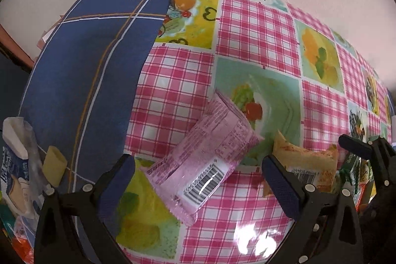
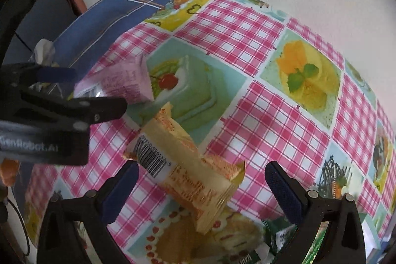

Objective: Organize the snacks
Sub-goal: 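Grasp the orange barcode packet with the right gripper while the left gripper grasps the pink packet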

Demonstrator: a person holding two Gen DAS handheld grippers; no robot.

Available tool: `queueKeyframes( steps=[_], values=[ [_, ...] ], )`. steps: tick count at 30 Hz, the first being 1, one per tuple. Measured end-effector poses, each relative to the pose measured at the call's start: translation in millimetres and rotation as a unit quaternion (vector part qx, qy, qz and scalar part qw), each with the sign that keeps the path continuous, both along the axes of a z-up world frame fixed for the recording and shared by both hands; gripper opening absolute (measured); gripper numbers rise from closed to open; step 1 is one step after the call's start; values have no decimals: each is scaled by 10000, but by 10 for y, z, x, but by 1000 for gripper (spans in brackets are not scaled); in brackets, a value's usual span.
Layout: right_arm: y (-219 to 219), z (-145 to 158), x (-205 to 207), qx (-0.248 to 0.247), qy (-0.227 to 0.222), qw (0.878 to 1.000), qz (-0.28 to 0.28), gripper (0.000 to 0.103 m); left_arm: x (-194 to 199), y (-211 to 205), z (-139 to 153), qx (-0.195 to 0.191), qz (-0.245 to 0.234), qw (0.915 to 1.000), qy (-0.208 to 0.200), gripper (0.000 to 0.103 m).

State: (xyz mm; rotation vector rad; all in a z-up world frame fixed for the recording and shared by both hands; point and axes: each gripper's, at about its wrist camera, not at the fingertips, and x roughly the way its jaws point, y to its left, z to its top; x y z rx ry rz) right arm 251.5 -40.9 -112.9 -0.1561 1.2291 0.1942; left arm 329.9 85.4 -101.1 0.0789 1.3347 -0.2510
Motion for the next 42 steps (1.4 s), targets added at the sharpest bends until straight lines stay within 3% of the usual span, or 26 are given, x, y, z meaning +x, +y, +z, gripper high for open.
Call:
queueKeyframes(
  steps=[4,12,19,30,33,37,42],
  values=[
    [-95,-34,93,12,-29,9996,-275,103,43,-4,-45,-30,81,10000,32,102],
    [-317,-47,157,24,-49,9978,-653,101,88,96,-132,-244,250,9993,122,88],
    [-268,-120,221,30,58,9980,-626,95,84,31,-150,-243,240,9994,83,80],
    [-298,-184,275,108,29,9970,-763,68,11,-63,-109,-244,288,9993,2,62],
    [-348,-139,228,147,35,9965,-822,59,-34,-71,-99,-328,365,9988,47,45],
    [-435,-101,150,268,55,9950,-962,44,-124,-101,-83,-301,493,9983,53,44],
    [-564,-49,-15,379,62,9934,-1078,42,-292,-107,-90,-307,671,9972,108,42]
  ],
)
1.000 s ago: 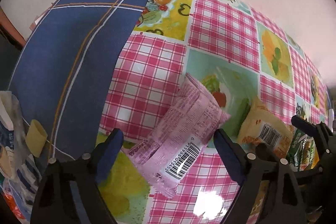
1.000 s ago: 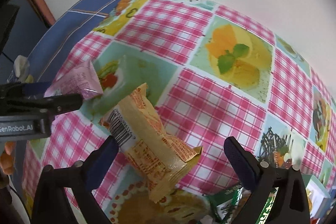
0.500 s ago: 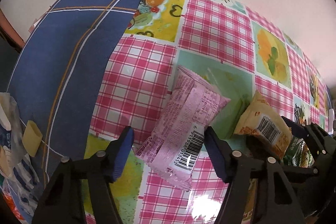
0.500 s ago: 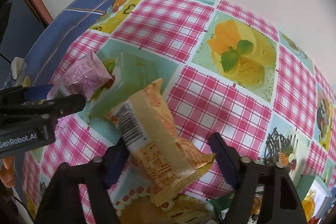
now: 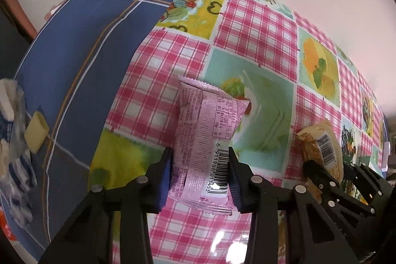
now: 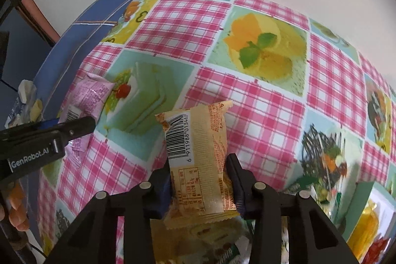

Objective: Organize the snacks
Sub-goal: 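Grasp the orange barcode packet with the right gripper while the left gripper grasps the pink packet, then lift both packets and carry them over the white tray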

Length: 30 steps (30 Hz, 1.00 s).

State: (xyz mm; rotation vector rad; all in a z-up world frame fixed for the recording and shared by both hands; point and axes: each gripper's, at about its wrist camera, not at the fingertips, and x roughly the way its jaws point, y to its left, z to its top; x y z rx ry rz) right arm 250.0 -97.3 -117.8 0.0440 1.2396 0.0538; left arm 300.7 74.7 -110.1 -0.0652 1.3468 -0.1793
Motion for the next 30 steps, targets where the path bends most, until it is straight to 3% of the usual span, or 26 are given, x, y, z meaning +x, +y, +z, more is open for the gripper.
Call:
queueKeyframes(
  steps=[7,13,20,30],
  values=[
    [-195,269,-393,377,-164,9989,-220,42,-358,-106,102,-213,156,9996,-58,41],
    [-284,518,-762,415,-352,9976,-433,42,-717,-312,250,-527,206,9983,-119,41],
    [-422,604,-1133,825,-540,9916,-831,42,-1100,-536,485,-874,307,9955,-215,41],
    [-894,771,-1728,831,-860,9789,-1654,42,-1539,-1076,722,-924,138,9950,-347,41]
  ],
)
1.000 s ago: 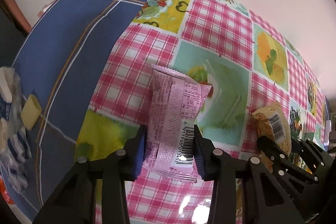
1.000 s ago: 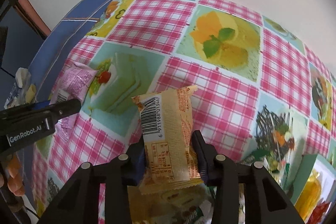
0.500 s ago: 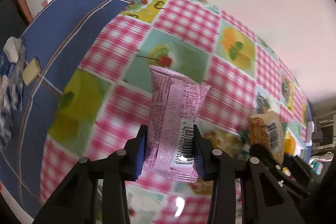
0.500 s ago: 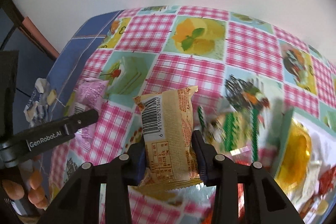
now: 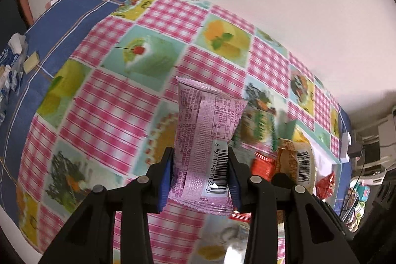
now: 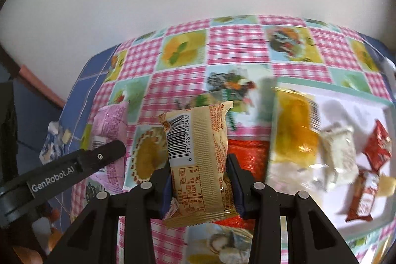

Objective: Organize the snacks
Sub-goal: 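Lift both packets and carry them over the white tray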

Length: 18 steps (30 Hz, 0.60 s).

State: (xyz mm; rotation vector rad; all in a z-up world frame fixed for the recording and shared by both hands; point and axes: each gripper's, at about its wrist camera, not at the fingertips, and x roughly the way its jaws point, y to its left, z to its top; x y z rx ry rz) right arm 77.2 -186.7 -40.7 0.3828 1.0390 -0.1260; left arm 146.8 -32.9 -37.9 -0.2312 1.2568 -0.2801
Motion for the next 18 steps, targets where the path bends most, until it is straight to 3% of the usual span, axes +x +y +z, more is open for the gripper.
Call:
queueKeyframes(
  steps=[9,18],
  values=[
    [-690,167,-337,168,-253,9958,-860,42,-242,-702,150,-34,-522,9985,-136,41],
    [-1577,204,-687,-26,-232,9810,-1928,42,-391,-1478,190,153,-1236,9919,-264,41]
  ],
)
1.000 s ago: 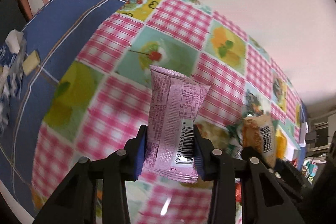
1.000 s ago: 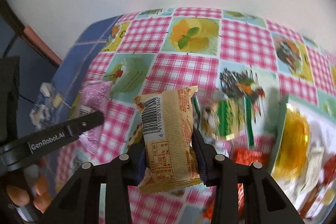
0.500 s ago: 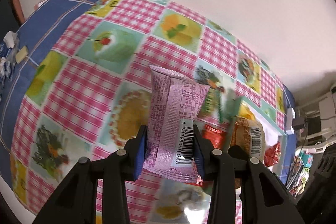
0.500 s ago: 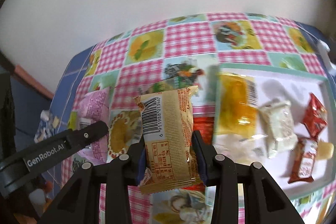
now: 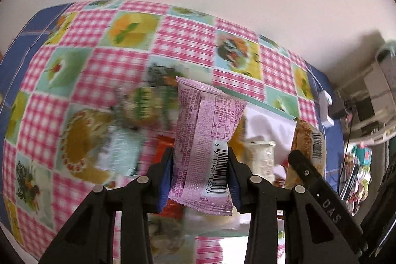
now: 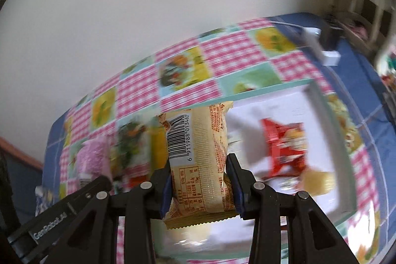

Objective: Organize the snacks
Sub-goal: 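Lift both packets and carry them over the white tray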

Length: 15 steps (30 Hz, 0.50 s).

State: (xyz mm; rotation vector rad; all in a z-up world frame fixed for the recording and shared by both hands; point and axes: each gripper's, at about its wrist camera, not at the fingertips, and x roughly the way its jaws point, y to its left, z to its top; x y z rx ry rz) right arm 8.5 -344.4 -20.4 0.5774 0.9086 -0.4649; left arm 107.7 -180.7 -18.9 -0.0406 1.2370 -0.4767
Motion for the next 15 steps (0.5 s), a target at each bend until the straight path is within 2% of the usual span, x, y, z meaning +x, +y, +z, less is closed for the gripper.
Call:
queueKeyframes(
  steps=[9,15],
  values=[
    [-710,-108,-404,-294,221,9946,-969,42,-221,-757,-67,-13,-783,9967,-220,41],
    [-1009,-256,-566,-364,349,9893,-1371,42,-261,-1017,-275,85,-998,9947,-250,41]
  ],
)
